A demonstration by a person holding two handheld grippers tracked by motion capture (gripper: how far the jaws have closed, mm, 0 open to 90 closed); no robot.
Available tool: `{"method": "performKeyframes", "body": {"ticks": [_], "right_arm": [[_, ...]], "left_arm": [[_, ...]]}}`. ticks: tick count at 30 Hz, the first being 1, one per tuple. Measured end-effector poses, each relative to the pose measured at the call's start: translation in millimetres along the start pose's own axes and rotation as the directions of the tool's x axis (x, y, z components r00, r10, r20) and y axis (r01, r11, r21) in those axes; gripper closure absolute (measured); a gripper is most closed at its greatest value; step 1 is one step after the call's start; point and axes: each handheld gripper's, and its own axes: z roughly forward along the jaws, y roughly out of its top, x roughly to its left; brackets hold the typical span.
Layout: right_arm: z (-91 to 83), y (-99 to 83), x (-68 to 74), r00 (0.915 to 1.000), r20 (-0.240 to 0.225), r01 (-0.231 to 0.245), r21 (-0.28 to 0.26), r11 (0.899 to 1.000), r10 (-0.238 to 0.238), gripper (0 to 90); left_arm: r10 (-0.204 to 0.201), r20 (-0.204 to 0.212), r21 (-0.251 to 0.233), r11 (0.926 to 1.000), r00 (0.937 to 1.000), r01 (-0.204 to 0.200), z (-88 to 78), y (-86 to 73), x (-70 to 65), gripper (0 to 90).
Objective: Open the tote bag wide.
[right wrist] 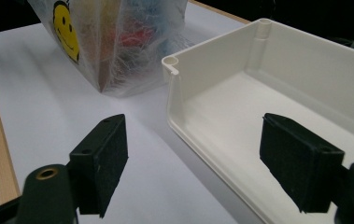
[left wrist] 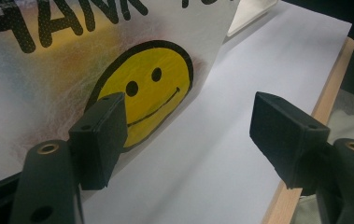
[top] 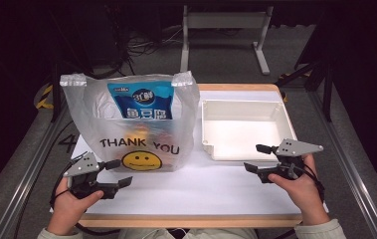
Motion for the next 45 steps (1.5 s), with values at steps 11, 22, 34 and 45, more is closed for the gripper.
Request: {"method": "performKeyframes", "body": {"ticks": [11, 22, 34, 45], "right_arm": [[4.2, 2.8, 0.8, 0.9999, 0.012, 0.011, 0.015, 1.0, -0.011, 24.1], [9.9, 3.4, 5.7, 0.9998, 0.003, 0.021, 0.031, 0.999, -0.021, 23.4], [14.7, 4.0, 7.3, 0.9997, -0.003, 0.026, 0.037, 0.999, -0.026, 22.6], [19.8, 2.9, 7.7, 0.9996, -0.011, 0.025, 0.044, 0.999, -0.025, 22.0]], "left_arm": [[0.015, -0.03, 0.078, 0.9969, 0.9995, -0.012, -30.4, 24.8, 5.1, 25.6], [-0.039, -0.067, 0.079, 0.9959, 0.997, 0.044, -63.2, 23.0, 24.9, 13.6], [-0.109, -0.134, -0.089, 0.9912, 0.985, 0.097, -70.1, 31.3, 64.3, 7.4], [-0.093, -0.073, -0.174, 0.9816, 0.993, 0.079, -43.6, 43.1, 80.7, 6.1]]}}
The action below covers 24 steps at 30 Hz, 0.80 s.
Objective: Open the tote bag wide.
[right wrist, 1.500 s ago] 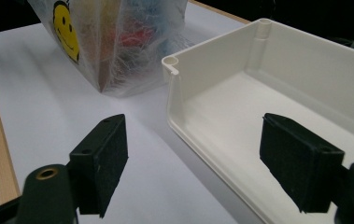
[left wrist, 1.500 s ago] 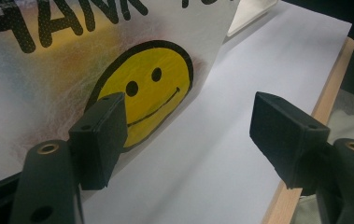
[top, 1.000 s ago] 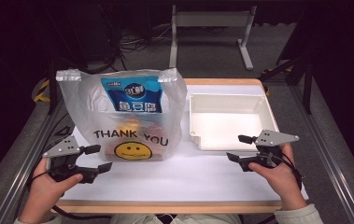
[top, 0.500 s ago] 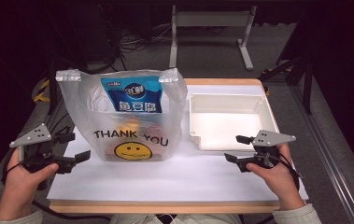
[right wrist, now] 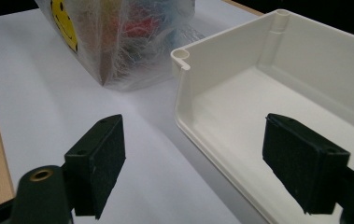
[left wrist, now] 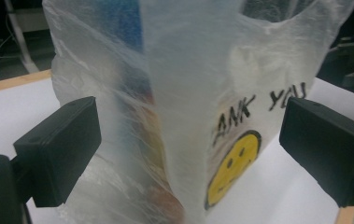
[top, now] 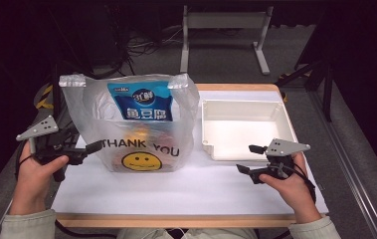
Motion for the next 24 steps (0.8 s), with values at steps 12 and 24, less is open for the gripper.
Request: {"method": "performKeyframes", "body": {"ticks": [12, 24], "right_arm": [[10.3, -3.6, 2.2, 0.9999, -0.013, 0.0, 0.021, 1.0, 0.0, 21.8], [25.5, 7.7, 8.6, 0.9986, -0.05, 0.014, -0.001, 1.0, -0.014, 20.6]], "left_arm": [[0.017, -0.042, -0.051, 0.9985, 0.999, -0.02, 18.2, -6.3, 9.6, 20.4], [0.057, 0.04, -0.016, 0.9983, 0.9976, -0.056, 16.2, -7.5, 9.2, 76.5]]}}
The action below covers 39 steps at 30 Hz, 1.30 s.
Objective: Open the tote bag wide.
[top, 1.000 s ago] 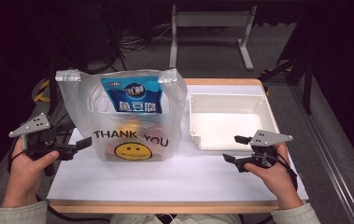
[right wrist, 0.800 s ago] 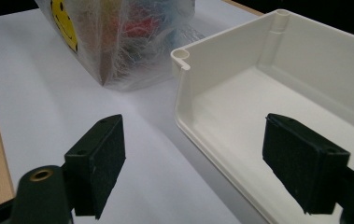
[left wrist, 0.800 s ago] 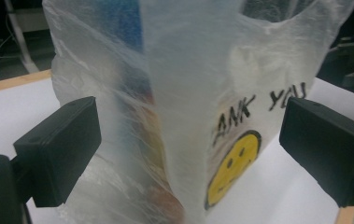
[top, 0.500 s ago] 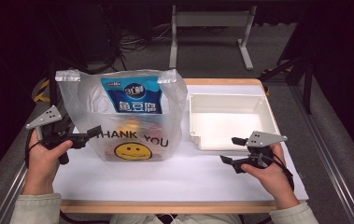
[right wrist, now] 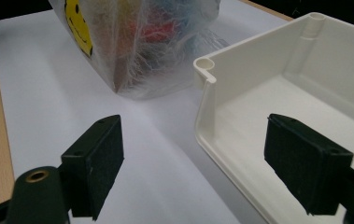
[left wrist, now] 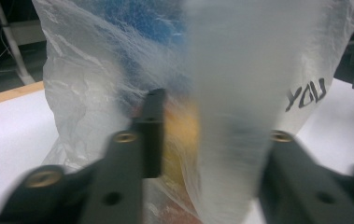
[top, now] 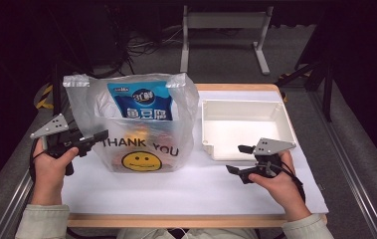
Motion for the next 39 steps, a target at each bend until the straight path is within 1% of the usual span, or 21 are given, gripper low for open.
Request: {"method": "performKeyframes", "body": {"ticks": [3, 4, 5, 6, 8, 9, 10, 13, 14, 15, 16, 18, 20, 21, 23, 25, 28, 31, 32, 34, 39], "right_arm": [[1.9, 4.1, 1.6, 1.0, -0.005, 0.006, -0.007, 1.0, -0.006, 20.6], [3.0, 5.5, 2.4, 0.9999, -0.009, 0.006, -0.015, 1.0, -0.006, 20.6], [5.7, 8.3, 4.0, 0.9996, -0.028, 0.002, -0.031, 1.0, -0.003, 20.3], [5.7, 8.3, 4.0, 0.9996, -0.028, 0.002, -0.031, 1.0, -0.003, 20.3], [11.1, 13.1, 6.2, 0.9986, -0.051, -0.014, -0.044, 0.999, 0.012, 17.6], [13.0, 15.3, 7.3, 0.9985, -0.053, -0.017, -0.047, 0.999, 0.014, 17.6], [17.2, 21.2, 10.3, 0.9986, -0.053, -0.008, -0.06, 0.998, 0.005, 17.5], [25.0, 33.7, 15.3, 0.9977, -0.067, 0.007, -0.065, 0.998, -0.011, 16.3], [25.0, 33.7, 15.3, 0.9977, -0.067, 0.007, -0.065, 0.998, -0.011, 16.3], [29.6, 40.9, 18.0, 0.9969, -0.077, 0.013, -0.065, 0.998, -0.018, 15.3], [29.6, 40.9, 18.0, 0.9969, -0.077, 0.013, -0.065, 0.998, -0.018, 15.3], [35.3, 47.6, 20.8, 0.9961, -0.083, 0.026, -0.059, 0.998, -0.031, 14.4], [39.4, 52.3, 22.9, 0.9956, -0.087, 0.027, -0.06, 0.998, -0.033, 13.4], [44.2, 58.7, 25.9, 0.9944, -0.1, 0.026, -0.072, 0.997, -0.034, 13.4], [45.8, 61.1, 27.1, 0.994, -0.104, 0.027, -0.078, 0.997, -0.035, 13.5], [50.9, 69.9, 30.6, 0.992, -0.117, 0.035, -0.096, 0.995, -0.046, 14.6], [56.2, 80.5, 33.2, 0.9919, -0.115, 0.04, -0.122, 0.992, -0.055, 16.0], [60.9, 88.7, 35.4, 0.9923, -0.112, 0.035, -0.146, 0.989, -0.052, 17.6], [62.7, 90.8, 36.1, 0.992, -0.117, 0.031, -0.153, 0.988, -0.049, 17.6], [66.9, 94.3, 37.7, 0.9891, -0.142, 0.014, -0.164, 0.986, -0.038, 18.1], [73.2, 100.3, 41.8, 0.9919, -0.119, 0.023, -0.175, 0.984, -0.044, 20.2]], "left_arm": [[0.008, 0.004, 0.015, 0.9998, 1.0, -0.008, -0.5, -0.2, 0.3, 87.5], [0.007, 0.005, 0.022, 0.9997, 1.0, -0.007, -0.2, -0.3, 0.2, 89.5], [0.003, 0.004, 0.022, 0.9997, 1.0, -0.003, 0.0, -0.3, -0.3, 89.8], [0.003, 0.004, 0.022, 0.9997, 1.0, -0.003, 0.0, -0.3, -0.3, 89.8], [0.001, 0.005, 0.02, 0.9998, 1.0, -0.001, 0.2, 0.0, -0.8, 89.8], [0.007, 0.006, 0.02, 0.9998, 1.0, -0.007, 0.4, 0.5, -0.7, 89.8], [0.008, 0.006, 0.02, 0.9998, 1.0, -0.008, 0.6, 0.5, -0.8, 89.8], [0.008, 0.005, 0.019, 0.9998, 1.0, -0.008, 0.8, 0.5, -0.6, 89.8], [0.006, 0.004, 0.016, 0.9999, 1.0, -0.006, 0.8, 0.4, -0.4, 89.8], [0.0, 0.003, 0.009, 1.0, 1.0, 0.0, 0.1, 0.0, 0.1, 89.5], [0.0, 0.003, 0.009, 1.0, 1.0, 0.0, 0.1, 0.0, 0.1, 89.5], [-0.01, 0.007, 0.008, 0.9999, 0.9999, 0.01, -0.2, -0.8, 0.1, 89.5], [-0.003, 0.005, 0.012, 0.9999, 1.0, 0.003, -0.1, -0.9, 0.1, 89.5], [-0.003, 0.006, 0.013, 0.9999, 1.0, 0.003, 0.3, -0.9, -0.6, 89.5], [0.005, 0.007, 0.016, 0.9999, 1.0, -0.006, 1.2, -0.6, -1.2, 89.5], [0.01, -0.004, 0.015, 0.9998, 0.9999, -0.01, 1.6, -0.3, -2.1, 89.0], [0.008, -0.004, 0.011, 0.9999, 1.0, -0.008, 1.5, 0.0, -2.5, 88.2], [0.01, -0.001, 0.012, 0.9999, 0.9999, -0.01, 1.8, -0.1, -2.2, 88.3], [0.007, 0.0, 0.011, 0.9999, 1.0, -0.007, 1.9, -0.4, -2.4, 88.3], [0.006, 0.002, 0.01, 0.9999, 1.0, -0.006, 2.2, -0.9, -2.8, 88.2], [0.007, 0.014, 0.001, 1.0, 0.9999, -0.007, 2.7, -1.7, -2.1, 88.0]]}}
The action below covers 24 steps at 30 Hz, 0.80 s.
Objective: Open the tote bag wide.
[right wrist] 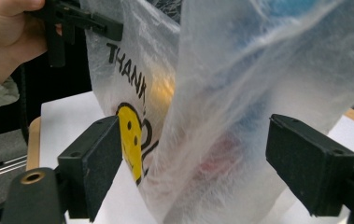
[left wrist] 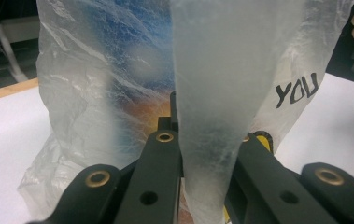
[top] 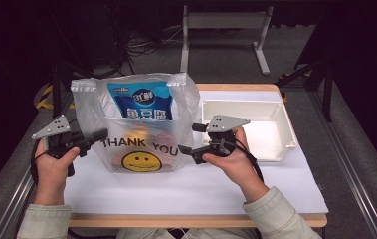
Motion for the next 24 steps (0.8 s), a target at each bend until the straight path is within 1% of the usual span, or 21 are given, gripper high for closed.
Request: {"method": "performKeyframes", "body": {"ticks": [2, 5, 7, 8, 9, 10, 11, 12, 13, 14, 15, 16, 17, 18, 19, 21, 22, 23, 24], "right_arm": [[2.4, 2.3, 1.4, 1.0, 0.001, -0.003, -0.01, 1.0, 0.003, 22.9], [6.6, 6.2, 2.9, 0.9997, 0.022, -0.005, -0.012, 1.0, 0.005, 27.7], [9.2, 8.0, 3.0, 0.9995, 0.03, -0.009, -0.008, 1.0, 0.01, 32.4], [10.4, 8.7, 3.1, 0.9994, 0.032, -0.011, 0.0, 1.0, 0.011, 36.2], [10.4, 8.7, 3.1, 0.9994, 0.032, -0.011, 0.0, 1.0, 0.011, 36.2], [12.3, 9.4, 3.4, 0.9994, 0.033, -0.006, 0.003, 1.0, 0.006, 44.2], [13.8, 9.6, 2.9, 0.9995, 0.032, 0.0, 0.011, 1.0, -0.001, 61.2], [13.8, 9.6, 2.9, 0.9995, 0.032, 0.0, 0.011, 1.0, -0.001, 61.2], [14.0, 9.4, 2.3, 0.9996, 0.027, 0.0, 0.011, 1.0, -0.001, 69.4], [14.0, 8.7, 0.7, 0.9997, 0.024, -0.001, 0.006, 1.0, 0.001, 79.2], [13.8, 8.2, -0.7, 0.9998, 0.019, 0.0, 0.003, 1.0, 0.0, 83.9], [13.8, 8.2, -0.7, 0.9998, 0.019, 0.0, 0.003, 1.0, 0.0, 83.9], [13.2, 7.4, -1.9, 0.9998, 0.02, -0.002, -0.001, 1.0, 0.002, 88.0], [12.6, 6.1, -3.4, 0.9998, 0.021, -0.004, -0.005, 1.0, 0.004, 89.7], [12.2, 5.3, -4.3, 0.9997, 0.024, -0.003, -0.004, 1.0, 0.003, 89.9], [11.0, 3.0, -6.4, 0.9995, 0.028, -0.012, -0.005, 1.0, 0.012, 90.0], [10.8, 2.4, -7.0, 0.9995, 0.027, -0.015, -0.008, 1.0, 0.015, 90.0], [10.5, 1.9, -7.8, 0.9995, 0.028, -0.017, -0.006, 1.0, 0.017, 90.0], [10.5, 1.9, -7.8, 0.9995, 0.028, -0.017, -0.006, 1.0, 0.017, 90.0]], "left_arm": [[-0.006, 0.002, 0.001, 1.0, 1.0, 0.006, 0.3, -0.6, 0.1, 88.1], [0.0, 0.006, 0.003, 1.0, 1.0, 0.0, 0.8, -0.7, 0.4, 88.1], [-0.002, 0.012, 0.004, 1.0, 0.9999, 0.002, 1.1, -0.8, -0.1, 88.2], [-0.004, 0.018, 0.003, 1.0, 0.9998, 0.004, 1.6, -0.9, -0.6, 88.2], [-0.004, 0.018, 0.003, 1.0, 0.9998, 0.004, 1.6, -0.9, -0.6, 88.2], [0.001, 0.02, 0.001, 1.0, 0.9998, -0.001, 1.8, -0.9, -0.3, 88.2], [-0.005, 0.021, 0.004, 1.0, 0.9998, 0.005, 1.6, -1.3, -0.8, 88.2], [-0.005, 0.021, 0.004, 1.0, 0.9998, 0.005, 1.6, -1.3, -0.8, 88.3], [0.002, 0.019, 0.005, 1.0, 0.9998, -0.002, 1.0, -1.3, -0.2, 88.3], [0.0, 0.018, 0.004, 1.0, 0.9998, 0.0, 0.7, -1.6, 0.2, 88.8], [-0.005, 0.017, 0.004, 1.0, 0.9998, 0.005, 0.3, -1.9, 0.3, 88.9], [-0.005, 0.017, 0.004, 1.0, 0.9998, 0.005, 0.3, -1.9, 0.3, 89.0], [-0.001, 0.015, 0.004, 1.0, 0.9999, 0.001, -0.3, -2.2, 1.3, 89.0], [0.0, 0.014, 0.001, 1.0, 0.9999, 0.0, -0.5, -2.5, 1.9, 89.0], [-0.009, 0.015, 0.001, 1.0, 0.9998, 0.009, -0.8, -2.9, 1.7, 89.0], [-0.007, 0.013, 0.0, 1.0, 0.9999, 0.007, -1.6, -3.3, 2.9, 88.3], [-0.019, 0.01, -0.006, 0.9998, 0.9998, 0.019, -2.7, -3.6, 3.1, 87.5], [-0.019, 0.01, -0.006, 0.9998, 0.9998, 0.019, -2.7, -3.6, 3.1, 85.6], [-0.017, 0.005, -0.012, 0.9998, 0.9999, 0.017, -3.6, -3.5, 3.8, 85.6]]}}
